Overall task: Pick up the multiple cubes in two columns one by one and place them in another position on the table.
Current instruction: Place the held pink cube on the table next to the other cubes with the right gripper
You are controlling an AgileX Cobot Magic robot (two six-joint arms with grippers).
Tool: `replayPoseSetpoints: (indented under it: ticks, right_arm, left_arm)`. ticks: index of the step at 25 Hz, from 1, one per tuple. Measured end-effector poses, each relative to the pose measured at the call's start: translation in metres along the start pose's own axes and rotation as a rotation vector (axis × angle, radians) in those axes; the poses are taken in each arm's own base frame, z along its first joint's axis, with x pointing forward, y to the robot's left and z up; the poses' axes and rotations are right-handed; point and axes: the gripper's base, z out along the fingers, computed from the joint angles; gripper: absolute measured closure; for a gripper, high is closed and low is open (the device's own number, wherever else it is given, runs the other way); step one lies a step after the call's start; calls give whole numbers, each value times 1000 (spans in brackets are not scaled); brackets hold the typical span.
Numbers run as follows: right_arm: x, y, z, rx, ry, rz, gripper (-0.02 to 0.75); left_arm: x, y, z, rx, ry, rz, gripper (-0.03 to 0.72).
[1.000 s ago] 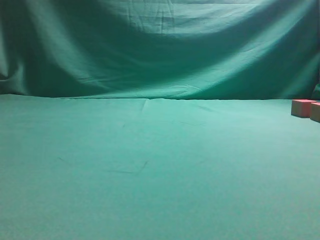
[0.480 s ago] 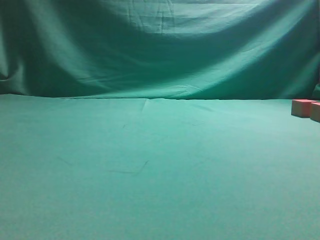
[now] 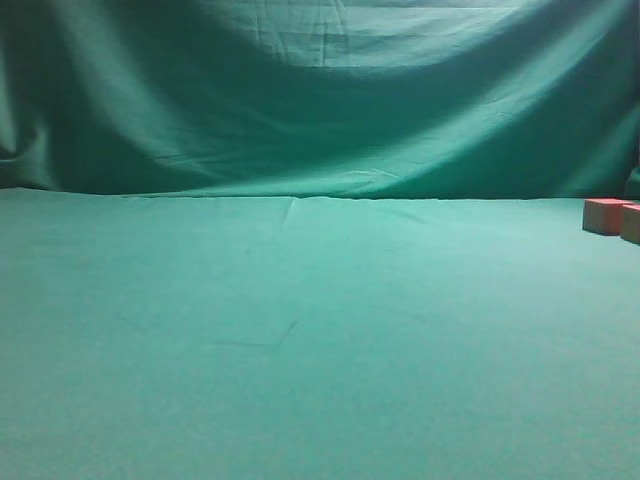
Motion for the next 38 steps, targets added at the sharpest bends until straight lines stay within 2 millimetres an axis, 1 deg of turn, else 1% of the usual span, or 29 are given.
replayPoseSetpoints:
  ticks: [1, 3, 5, 10, 11, 12, 13, 17, 19, 23, 26, 31, 37, 38]
  right_arm:
    - [-3, 0, 4, 0, -2, -4, 691]
    - [-9, 0, 10, 0, -16, 2, 609]
    - [-15, 0, 16, 5, -32, 16, 514]
    - [-21, -1, 27, 24, -27, 32, 223]
    - [-23, -1, 29, 25, -20, 37, 185]
    - [-25, -1, 30, 26, -21, 37, 168]
    - [-28, -2, 31, 29, -19, 38, 181]
    - [-39, -4, 39, 43, -27, 55, 181]
    - [-41, -4, 46, 45, -4, 56, 181]
    - [-43, -4, 59, 42, 47, 54, 181]
    - [-45, -3, 67, 39, 50, 53, 181]
    - [-49, -3, 75, 34, 32, 48, 181]
    - [-49, -2, 82, 33, 57, 44, 181]
    - [-49, -2, 82, 33, 57, 44, 223]
  left_arm:
    - [0, 0, 0, 0, 0, 0, 688]
    - [0, 0, 0, 0, 0, 0, 688]
    - [0, 0, 0, 0, 0, 0, 688]
    - [0, 0, 0, 0, 0, 0, 688]
    - [0, 0, 0, 0, 0, 0, 688]
    - [0, 0, 0, 0, 0, 0, 688]
    - [0, 0, 0, 0, 0, 0, 688]
    - [0, 0, 0, 0, 0, 0, 688]
    - [0, 0, 0, 0, 0, 0, 688]
    - [0, 0, 0, 0, 0, 0, 688]
    - [0, 0, 0, 0, 0, 0, 688]
    - [0, 0, 0, 0, 0, 0, 688]
    - [0, 0, 0, 0, 0, 0, 688]
    - [0, 0, 0, 0, 0, 0, 688]
